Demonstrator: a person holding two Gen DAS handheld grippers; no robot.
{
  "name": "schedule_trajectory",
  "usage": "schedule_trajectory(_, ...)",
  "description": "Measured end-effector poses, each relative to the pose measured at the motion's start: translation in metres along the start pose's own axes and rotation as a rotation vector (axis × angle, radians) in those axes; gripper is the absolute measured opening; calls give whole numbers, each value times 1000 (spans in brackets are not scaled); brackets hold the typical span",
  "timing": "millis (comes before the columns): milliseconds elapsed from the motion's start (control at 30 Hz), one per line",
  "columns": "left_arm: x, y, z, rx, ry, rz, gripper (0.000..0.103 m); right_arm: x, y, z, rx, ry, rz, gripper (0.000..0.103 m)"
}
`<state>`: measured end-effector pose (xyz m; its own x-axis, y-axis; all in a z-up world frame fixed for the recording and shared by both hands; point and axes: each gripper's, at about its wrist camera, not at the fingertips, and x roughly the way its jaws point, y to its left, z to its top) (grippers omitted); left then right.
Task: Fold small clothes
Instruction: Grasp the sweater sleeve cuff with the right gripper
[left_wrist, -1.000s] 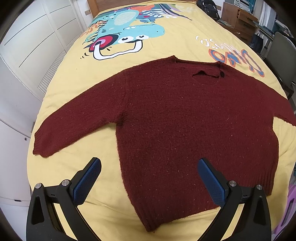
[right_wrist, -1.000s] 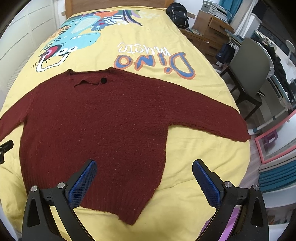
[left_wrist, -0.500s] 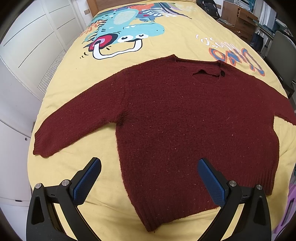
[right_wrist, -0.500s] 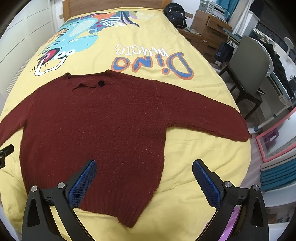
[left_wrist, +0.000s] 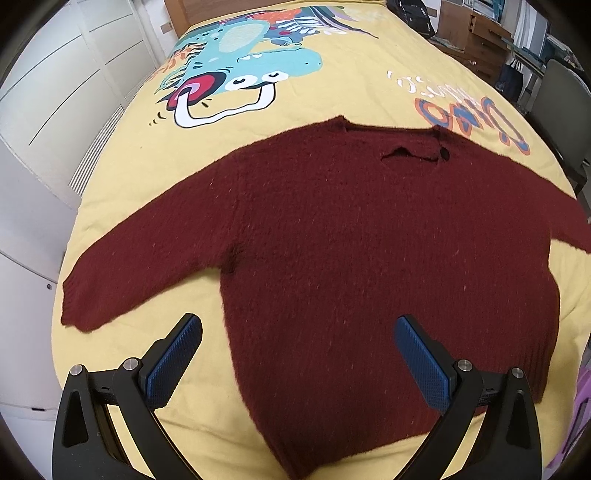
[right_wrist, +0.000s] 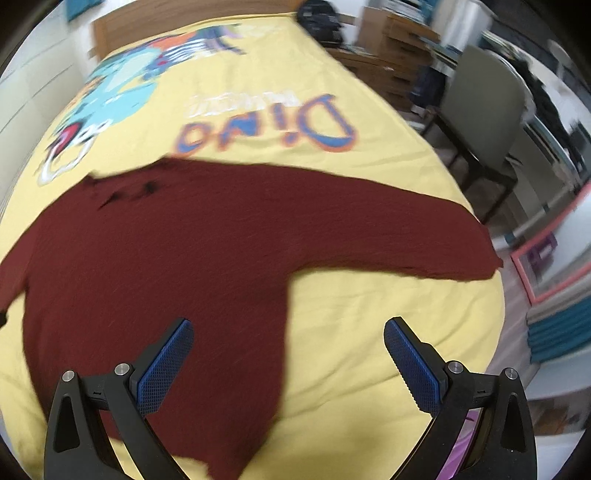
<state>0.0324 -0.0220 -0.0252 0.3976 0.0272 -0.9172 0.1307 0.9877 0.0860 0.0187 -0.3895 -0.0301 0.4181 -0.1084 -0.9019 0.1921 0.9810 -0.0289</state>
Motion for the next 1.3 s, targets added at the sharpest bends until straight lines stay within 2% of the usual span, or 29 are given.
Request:
schedule_trajectory(233, 21, -7, 35, 5, 0, -2, 102, 58, -105, 32, 230, 34, -38, 102)
schedule_trajectory(400, 43, -11, 58, 2, 18, -30, 102, 102, -175, 36, 401, 73, -75, 102)
schedule_trajectory(533, 61, -17, 66, 13, 41, -30, 102, 135, -218, 31, 523, 105, -71, 102)
schedule_trajectory(700, 79, -19, 64, 19, 72, -46, 102, 176, -256, 25, 612, 152, -98, 102)
schedule_trajectory(900, 98, -17, 56, 11, 118, -53, 102, 192, -282, 28, 714, 115, -51, 102)
schedule_trajectory(967, 103, -14, 53, 6, 133, -45, 102, 196, -286, 34, 715, 128, -52, 97)
schedule_trajectory(1000, 105, -13, 51, 3, 136, -40, 102, 198, -289, 38, 714, 137, -59, 89)
schedule_trajectory(1067, 105, -8, 48, -6, 139, -30, 102, 195, -295, 40, 716, 125, -67, 62)
schedule_trajectory(1100, 105, -6, 46, -10, 137, -29, 102, 190, -298, 42, 725, 97, -48, 35)
schedule_trajectory(1133, 104, -5, 45, -13, 136, -28, 102, 189, -301, 45, 729, 83, -25, 21)
schedule_trajectory(1200, 103, -3, 43, -14, 133, -11, 102, 182, -298, 51, 708, 60, -15, 15)
schedule_trajectory(1300, 100, 0, 42, -20, 126, -15, 102, 170, -287, 62, 637, 39, -30, 13)
